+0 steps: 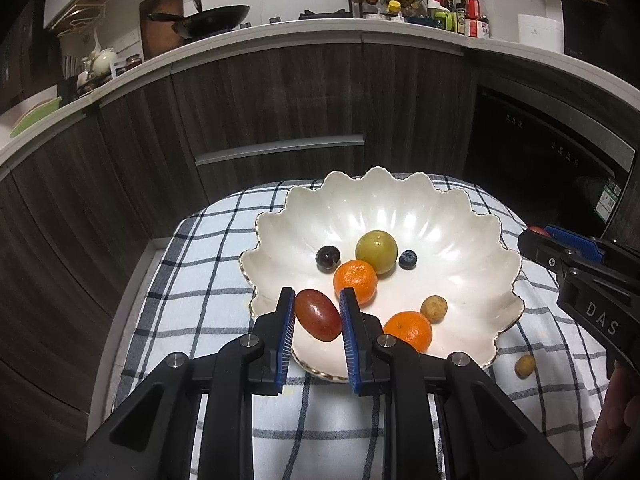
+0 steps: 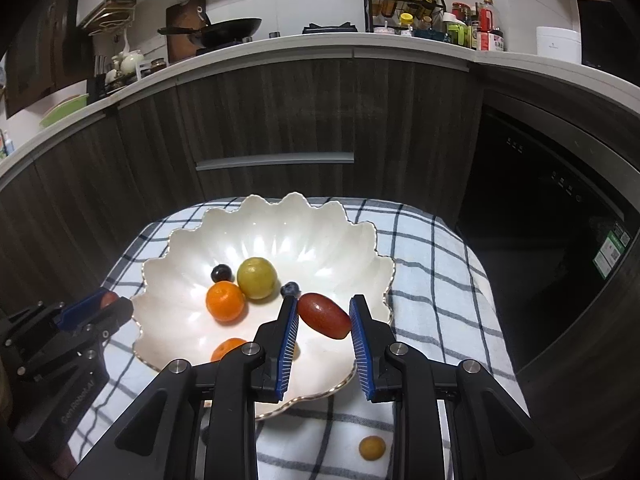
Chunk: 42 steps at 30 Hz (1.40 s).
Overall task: Organize fruits
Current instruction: 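Open the left tool dropping its date while the right tool releases its date into the bowl, then withdraw the left tool toward the dark plum while the right tool moves toward the yellow fruit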
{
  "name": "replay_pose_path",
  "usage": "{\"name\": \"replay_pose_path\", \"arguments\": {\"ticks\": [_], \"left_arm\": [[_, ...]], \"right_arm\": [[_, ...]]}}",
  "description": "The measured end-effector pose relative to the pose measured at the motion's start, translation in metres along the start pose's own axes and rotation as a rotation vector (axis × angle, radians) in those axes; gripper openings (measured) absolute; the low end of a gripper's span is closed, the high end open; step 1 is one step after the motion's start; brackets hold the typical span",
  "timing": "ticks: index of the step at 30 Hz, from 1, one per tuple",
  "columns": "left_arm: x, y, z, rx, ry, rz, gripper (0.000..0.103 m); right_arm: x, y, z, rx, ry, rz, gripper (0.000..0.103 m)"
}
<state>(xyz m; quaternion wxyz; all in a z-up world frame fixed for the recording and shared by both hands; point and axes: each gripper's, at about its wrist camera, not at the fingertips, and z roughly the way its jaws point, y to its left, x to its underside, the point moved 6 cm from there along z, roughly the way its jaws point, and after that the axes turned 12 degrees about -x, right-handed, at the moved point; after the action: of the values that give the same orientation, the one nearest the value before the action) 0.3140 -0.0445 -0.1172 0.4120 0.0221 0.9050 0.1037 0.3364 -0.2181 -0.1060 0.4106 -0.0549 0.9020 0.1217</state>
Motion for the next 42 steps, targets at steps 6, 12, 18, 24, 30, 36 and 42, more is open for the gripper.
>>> {"name": "replay_pose_path", "arguments": {"ticks": [6, 12, 18, 24, 30, 36, 42], "left_arm": [[-0.003, 0.0, 0.008, 0.002, 0.002, 0.002, 0.023], [-0.007, 0.002, 0.019, 0.001, 0.013, -0.009, 0.023], [-0.01, 0.002, 0.029, 0.007, 0.022, -0.01, 0.023], [-0.01, 0.0, 0.038, 0.021, 0.033, -0.008, 0.024], [-0.01, 0.003, 0.035, 0.012, 0.023, -0.02, 0.053], [-0.011, 0.005, 0.033, -0.008, 0.013, -0.014, 0.059], [-0.014, 0.004, 0.024, -0.02, -0.018, -0.004, 0.073]], "right_arm": [[-0.005, -0.004, 0.008, 0.011, 0.002, -0.005, 0.028], [-0.011, -0.005, 0.017, 0.016, 0.004, -0.013, 0.028], [-0.014, -0.003, 0.024, 0.016, 0.007, -0.02, 0.028], [-0.016, -0.002, 0.029, 0.021, 0.014, -0.023, 0.028], [-0.017, -0.003, 0.032, 0.026, 0.023, -0.017, 0.029], [-0.019, -0.011, 0.027, 0.072, 0.003, 0.004, 0.071], [-0.019, -0.017, 0.022, 0.09, -0.007, 0.016, 0.073]]}}
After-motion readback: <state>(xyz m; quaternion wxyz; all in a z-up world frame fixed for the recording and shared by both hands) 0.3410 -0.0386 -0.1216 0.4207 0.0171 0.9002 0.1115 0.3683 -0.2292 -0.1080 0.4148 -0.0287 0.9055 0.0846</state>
